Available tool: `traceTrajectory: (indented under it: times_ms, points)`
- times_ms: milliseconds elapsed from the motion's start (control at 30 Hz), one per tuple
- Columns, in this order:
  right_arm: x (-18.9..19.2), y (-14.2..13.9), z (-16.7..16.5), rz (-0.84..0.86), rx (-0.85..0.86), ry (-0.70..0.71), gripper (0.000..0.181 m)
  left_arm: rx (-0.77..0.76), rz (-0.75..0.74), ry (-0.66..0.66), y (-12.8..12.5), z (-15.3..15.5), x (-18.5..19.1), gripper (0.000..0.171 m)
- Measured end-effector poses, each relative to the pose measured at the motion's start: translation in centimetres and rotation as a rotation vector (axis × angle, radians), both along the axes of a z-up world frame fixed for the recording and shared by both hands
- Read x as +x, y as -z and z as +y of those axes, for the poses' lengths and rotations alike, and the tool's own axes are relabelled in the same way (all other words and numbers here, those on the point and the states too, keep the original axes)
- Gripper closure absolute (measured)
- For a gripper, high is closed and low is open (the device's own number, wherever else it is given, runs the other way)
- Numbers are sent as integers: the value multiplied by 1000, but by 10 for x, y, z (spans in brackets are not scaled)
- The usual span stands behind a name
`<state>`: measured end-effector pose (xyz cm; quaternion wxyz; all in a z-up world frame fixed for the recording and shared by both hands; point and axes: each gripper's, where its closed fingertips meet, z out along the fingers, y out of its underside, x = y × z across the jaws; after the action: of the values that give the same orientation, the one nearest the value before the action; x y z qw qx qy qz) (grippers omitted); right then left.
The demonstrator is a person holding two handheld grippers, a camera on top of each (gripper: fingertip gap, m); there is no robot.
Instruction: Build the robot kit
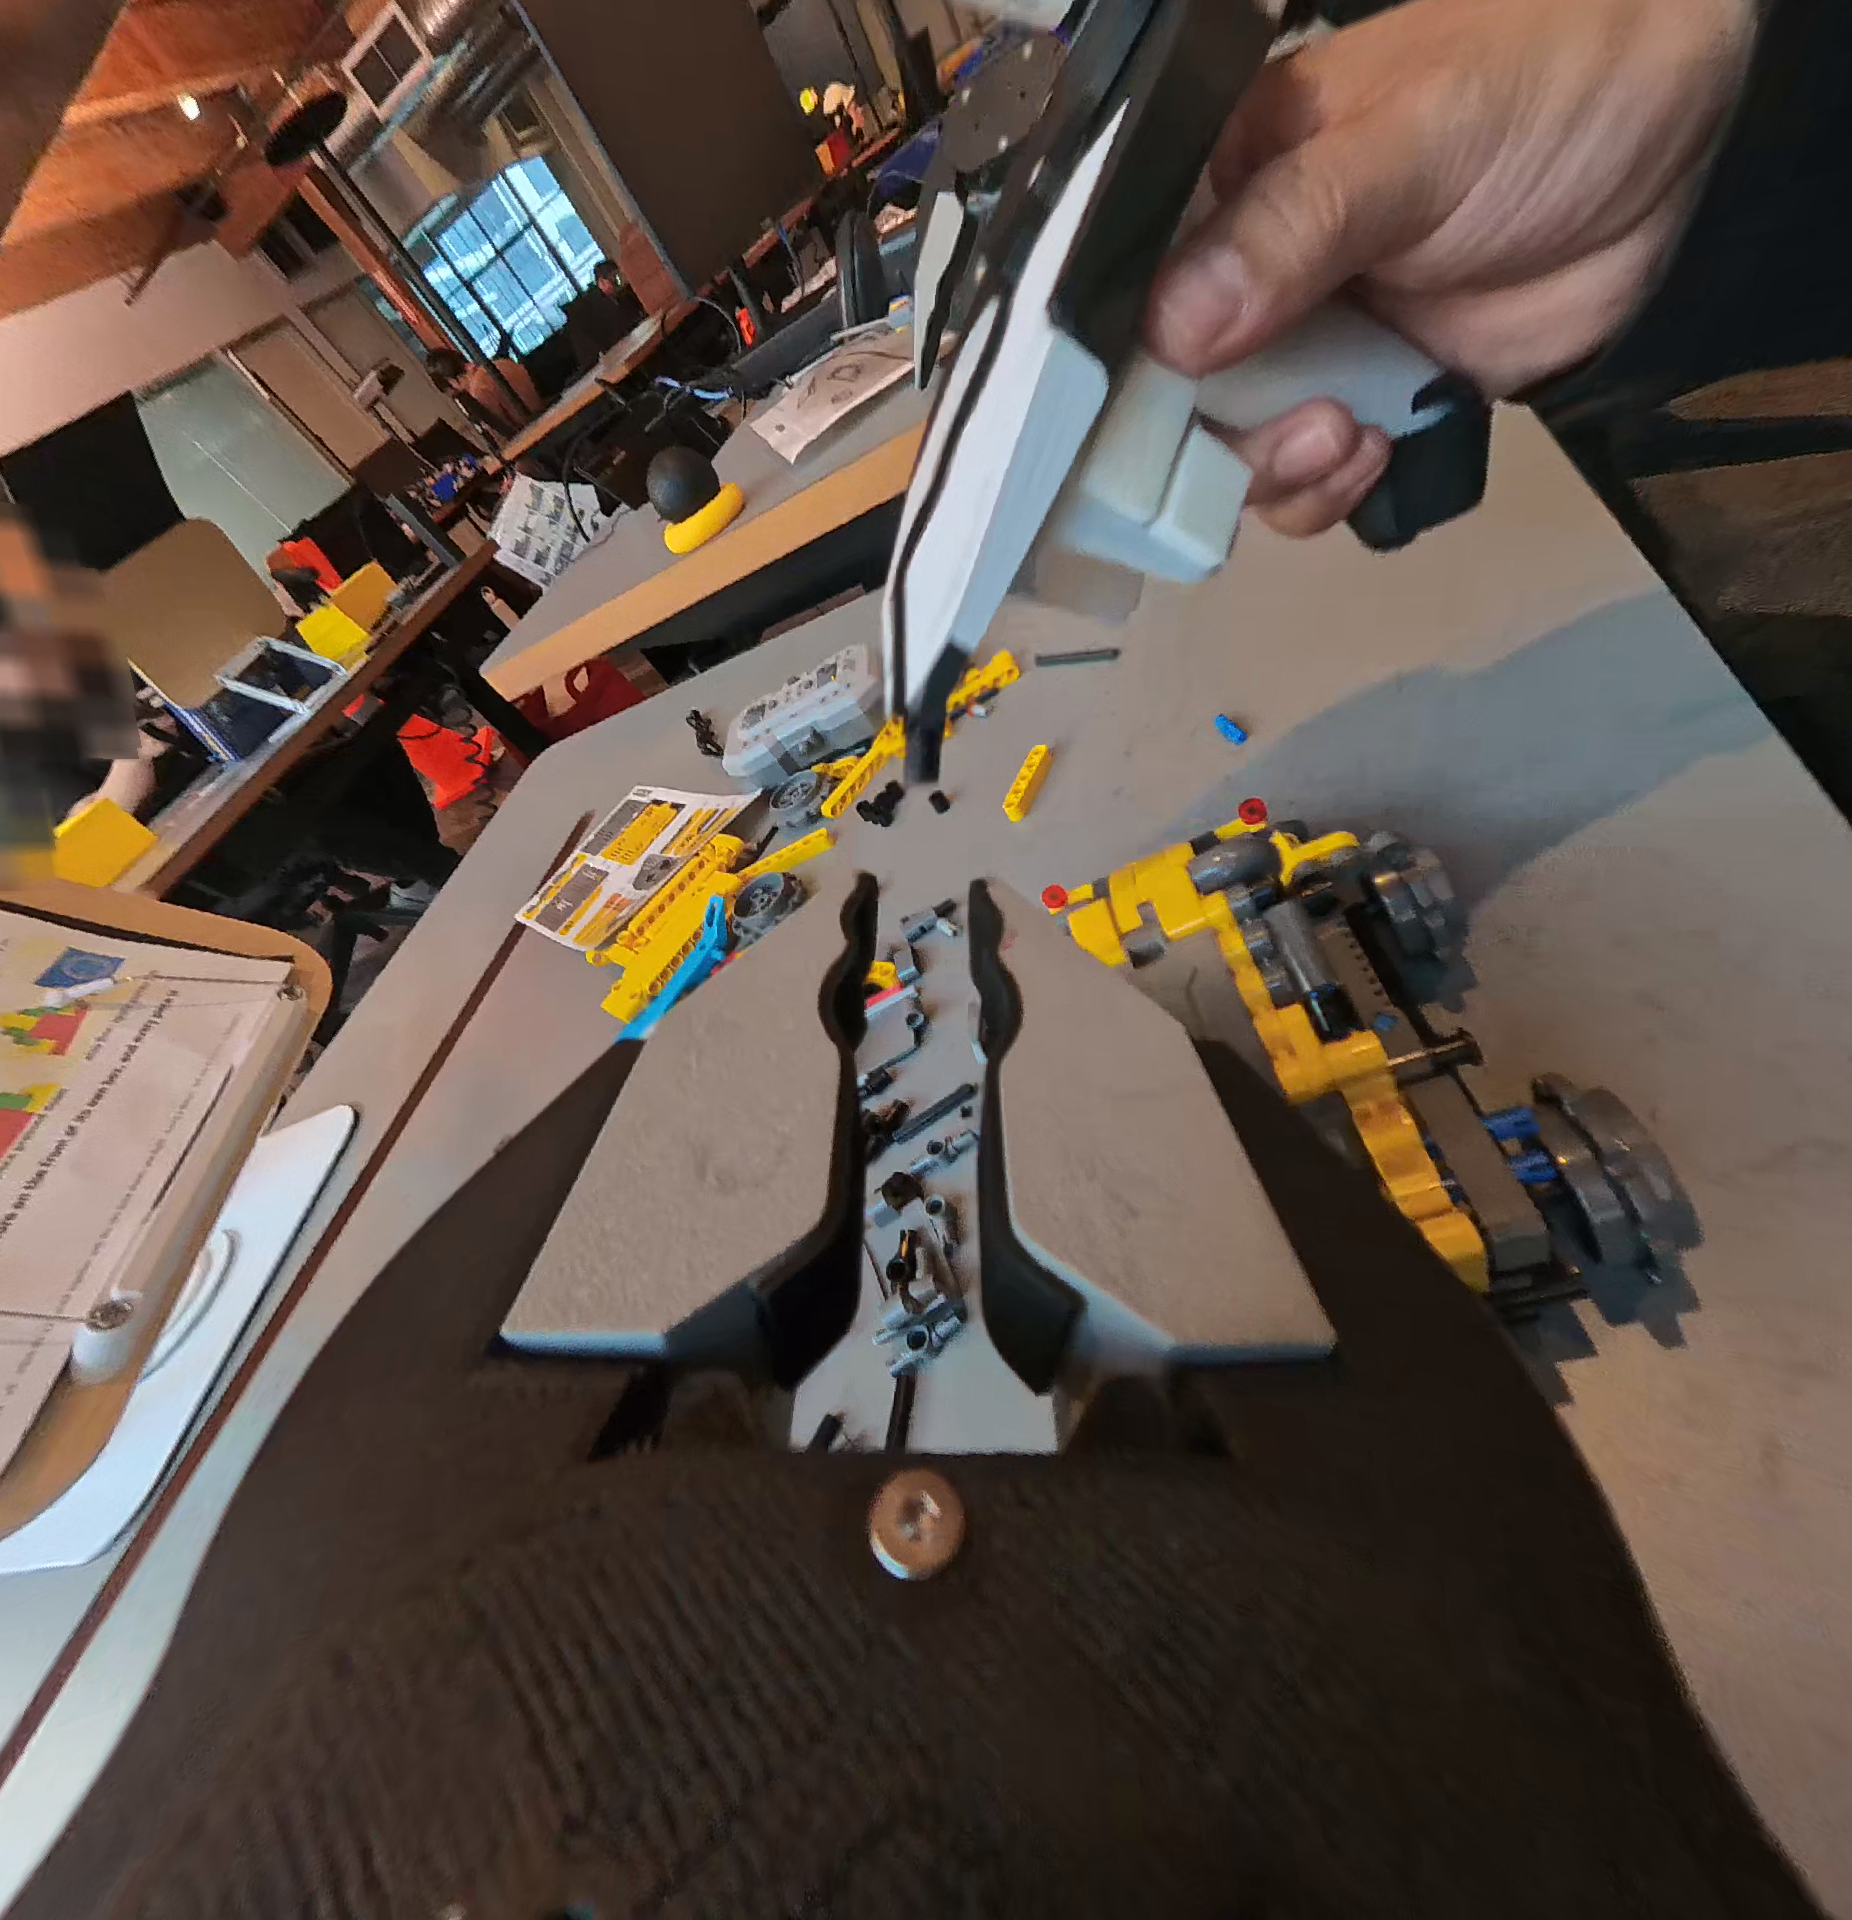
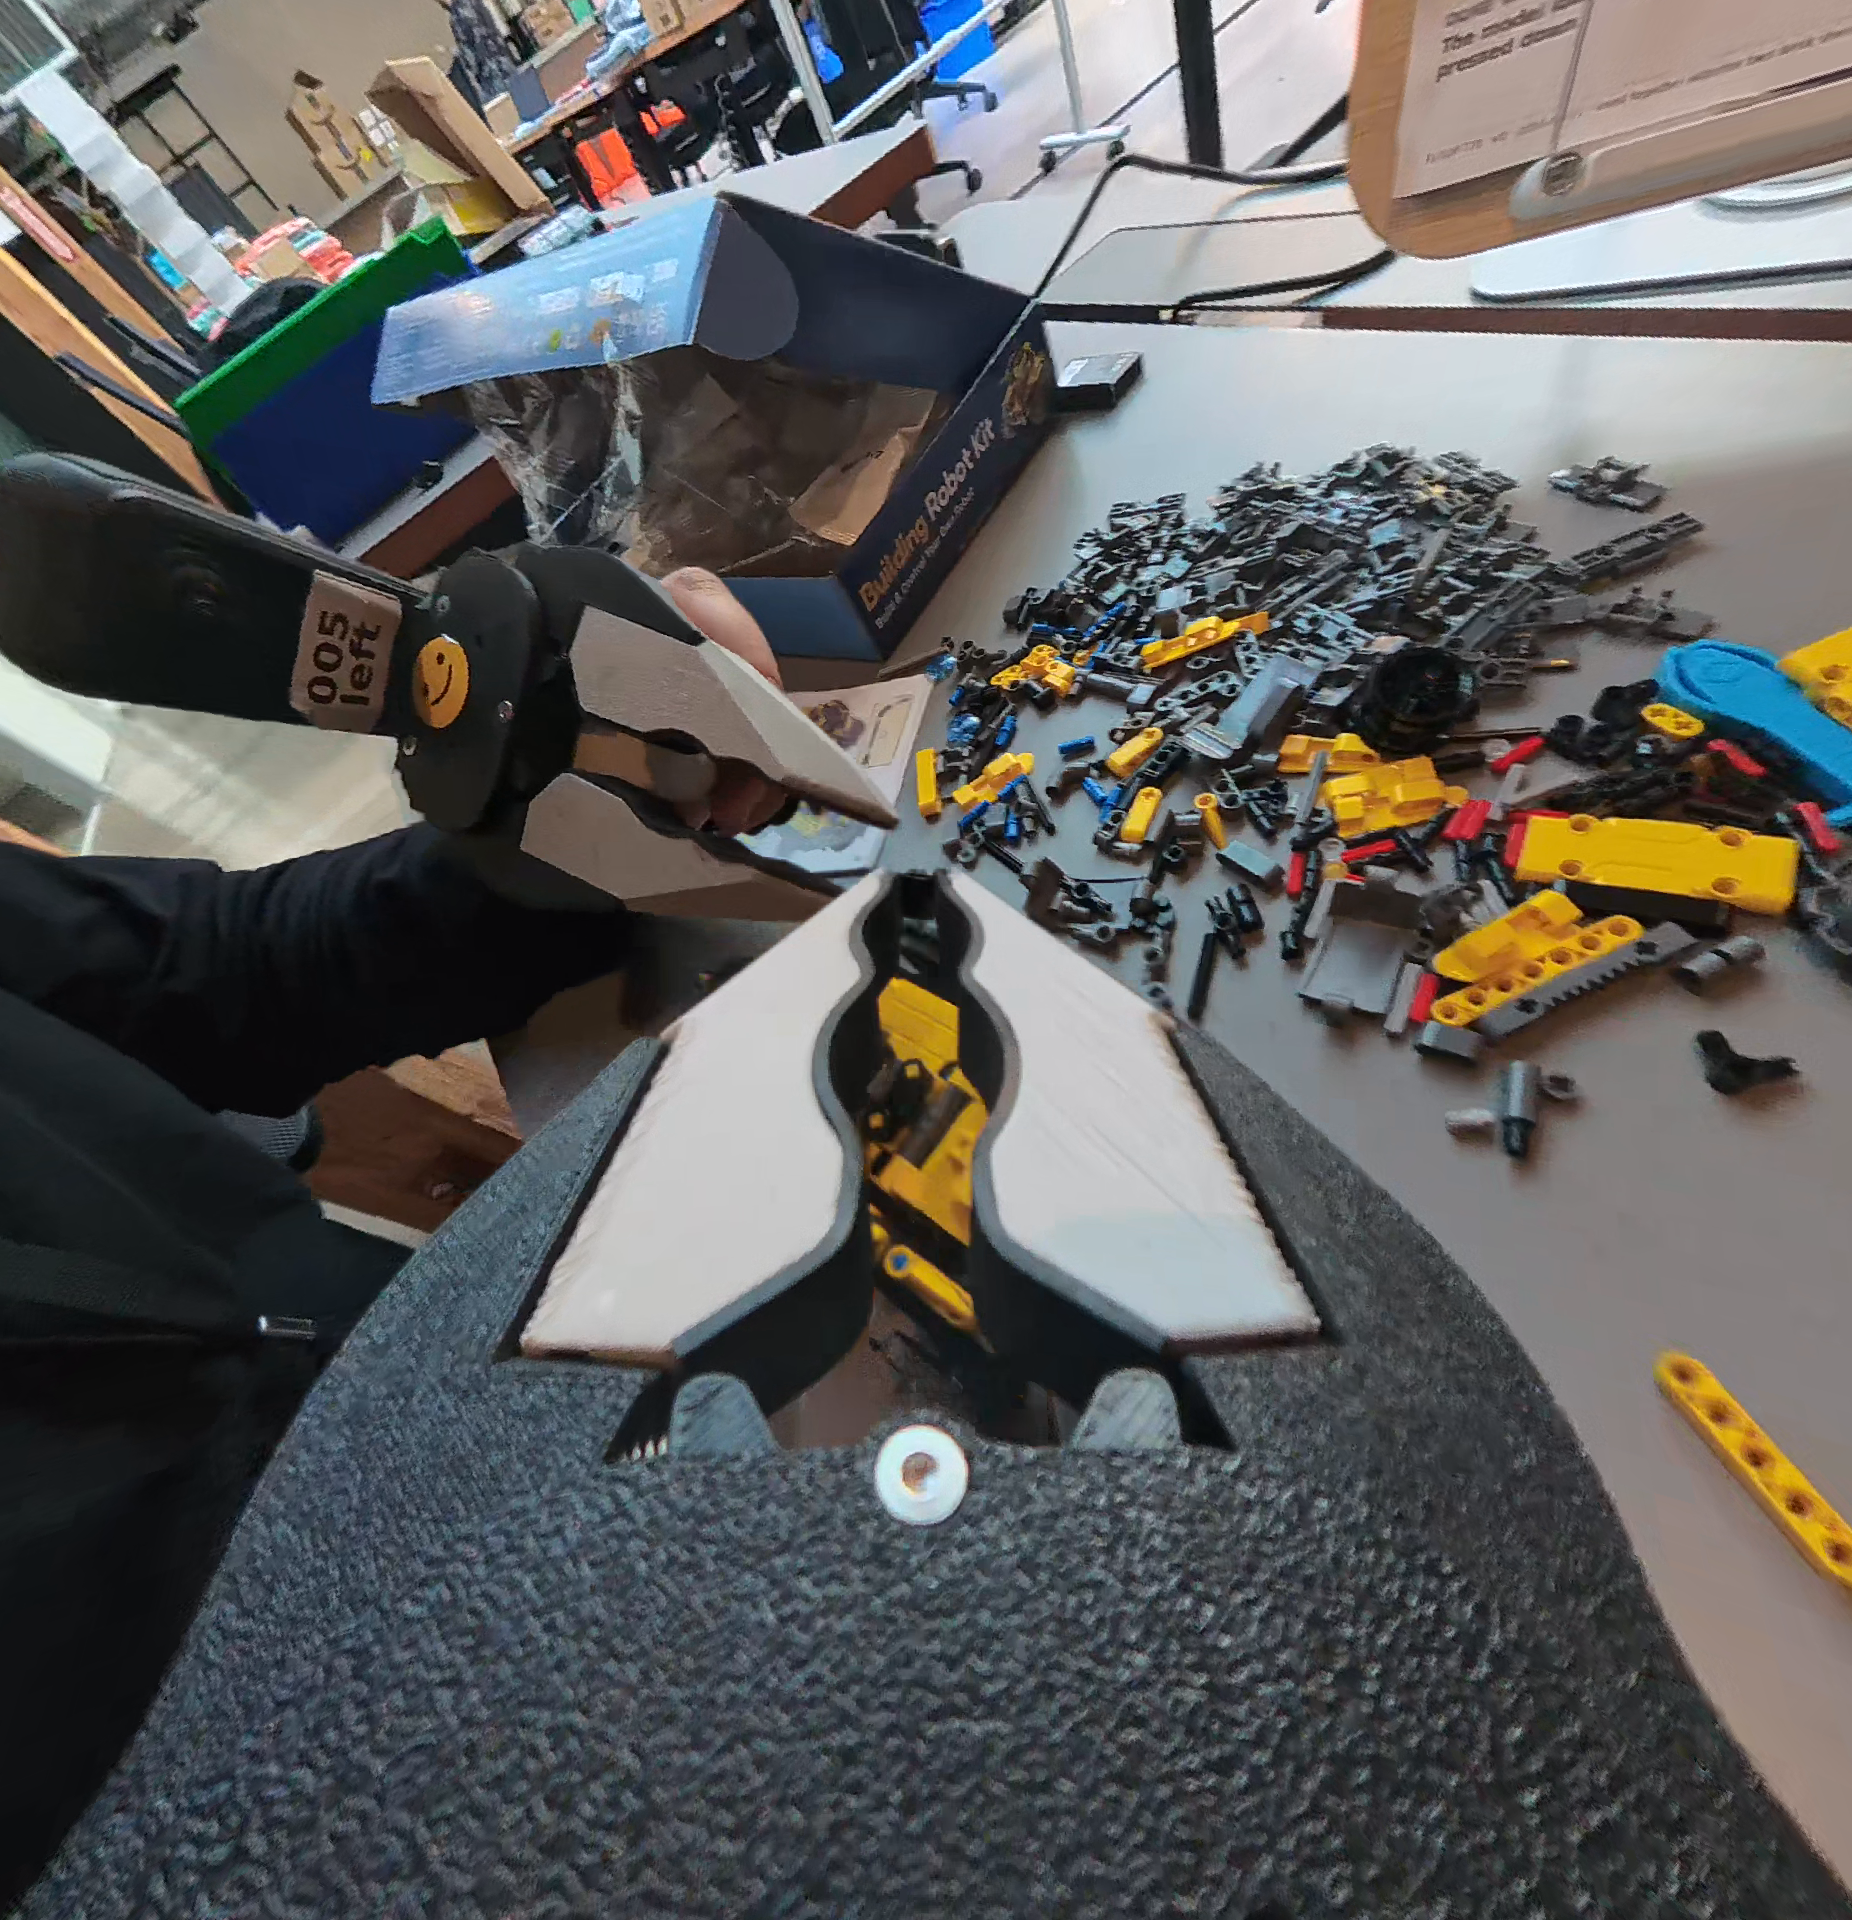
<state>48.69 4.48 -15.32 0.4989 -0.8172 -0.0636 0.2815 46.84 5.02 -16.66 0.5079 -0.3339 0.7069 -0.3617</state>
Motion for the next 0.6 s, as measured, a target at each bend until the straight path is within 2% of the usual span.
traceTrajectory:
  times_ms: [133, 267, 433, 600]
  points:
    - [68, 16, -30, -135, -51, 171, 175, -112, 66, -94, 6, 18, 6, 155]
    - [122, 64, -76, -157, -226, 287, 175, -237, 109, -195, 11, 43, 9, 155]
    - [133, 104, -109, -12, -344, 294, 176, -300, 140, -246, 18, 58, 8, 154]
    - [137, 130, -116, -85, -405, 289, 175, -289, 161, -255, 24, 60, 9, 155]
